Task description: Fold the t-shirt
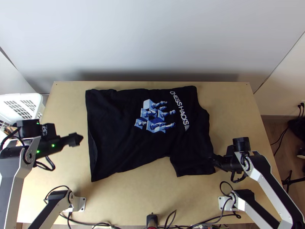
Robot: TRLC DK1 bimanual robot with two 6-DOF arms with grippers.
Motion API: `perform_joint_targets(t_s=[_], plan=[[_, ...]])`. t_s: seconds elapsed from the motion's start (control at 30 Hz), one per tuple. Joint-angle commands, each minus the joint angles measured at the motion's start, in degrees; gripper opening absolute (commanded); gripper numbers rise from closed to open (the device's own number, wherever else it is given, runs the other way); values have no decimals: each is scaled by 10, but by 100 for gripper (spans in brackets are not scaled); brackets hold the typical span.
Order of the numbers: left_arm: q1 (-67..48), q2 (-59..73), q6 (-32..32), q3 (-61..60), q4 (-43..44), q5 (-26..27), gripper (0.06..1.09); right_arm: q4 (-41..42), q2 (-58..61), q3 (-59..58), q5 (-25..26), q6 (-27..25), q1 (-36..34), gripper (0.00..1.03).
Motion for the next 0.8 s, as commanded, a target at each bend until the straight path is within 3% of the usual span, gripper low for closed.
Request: perform_joint_targets(t_s=[0.0,0.07,0.23,0.57,0.77], plan=[[-9,24,43,-3,-149,7,103,0,0,1,1,2,1,3],[-12,32,34,-27,-173,38,103,0,0,2,1,3,5,3],[-39,51,-23,-97,-151,50,103,-2,2,5,1,7,8,3],[-71,125,-29,-167,-92,4,103,-4,3,5,3,7,8,3],[-162,146,-86,-206,3,-4,103,-4,6,5,3,7,8,3]])
